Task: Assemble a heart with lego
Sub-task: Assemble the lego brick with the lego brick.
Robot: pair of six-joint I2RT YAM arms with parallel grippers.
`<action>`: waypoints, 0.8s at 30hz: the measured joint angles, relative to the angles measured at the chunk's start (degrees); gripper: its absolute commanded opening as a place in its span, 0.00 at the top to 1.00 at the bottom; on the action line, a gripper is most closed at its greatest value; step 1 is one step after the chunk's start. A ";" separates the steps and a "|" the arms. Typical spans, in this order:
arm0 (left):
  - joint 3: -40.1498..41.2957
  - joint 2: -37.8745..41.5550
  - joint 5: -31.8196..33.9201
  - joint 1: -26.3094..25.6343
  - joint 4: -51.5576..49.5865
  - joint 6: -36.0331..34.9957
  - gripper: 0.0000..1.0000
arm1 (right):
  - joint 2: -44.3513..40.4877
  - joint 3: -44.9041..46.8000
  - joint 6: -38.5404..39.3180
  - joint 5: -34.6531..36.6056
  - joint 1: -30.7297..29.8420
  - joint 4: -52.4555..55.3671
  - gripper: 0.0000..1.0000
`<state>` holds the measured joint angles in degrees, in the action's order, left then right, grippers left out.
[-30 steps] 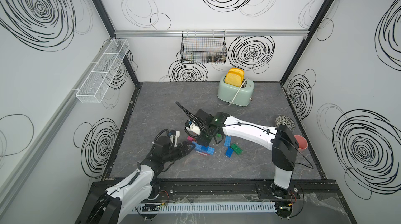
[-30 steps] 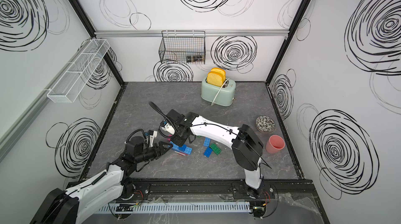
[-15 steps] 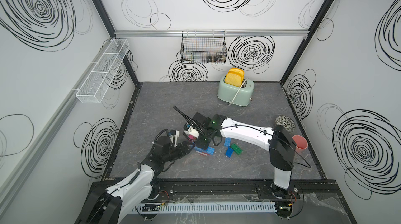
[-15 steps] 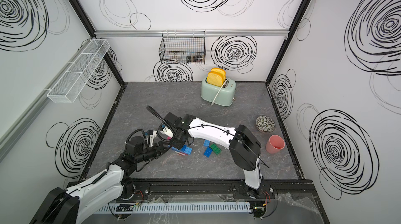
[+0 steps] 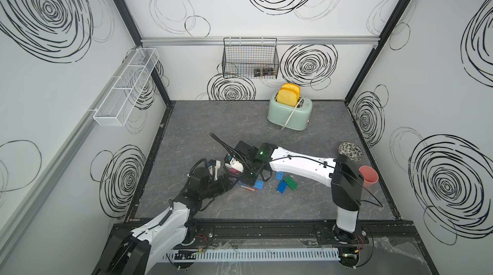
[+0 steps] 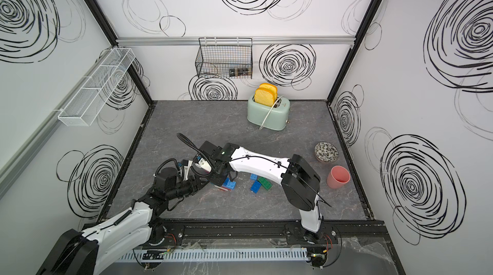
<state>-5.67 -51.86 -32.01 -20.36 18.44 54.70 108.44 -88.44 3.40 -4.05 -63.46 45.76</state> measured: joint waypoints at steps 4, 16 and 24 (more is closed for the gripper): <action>0.00 0.00 0.02 0.00 0.07 0.00 0.39 | -0.35 0.57 0.57 0.50 -0.07 -0.26 0.78; -0.39 -2.21 0.13 -1.44 2.03 -0.09 0.39 | -2.40 4.26 2.47 2.12 -0.31 -3.48 0.79; -0.46 -2.56 0.57 -2.12 2.40 -0.07 0.40 | -3.06 6.12 3.74 4.17 -1.03 -5.14 0.80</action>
<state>-6.13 -54.41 -31.44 -22.48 20.84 54.63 105.38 -82.32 7.14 0.12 -64.49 40.62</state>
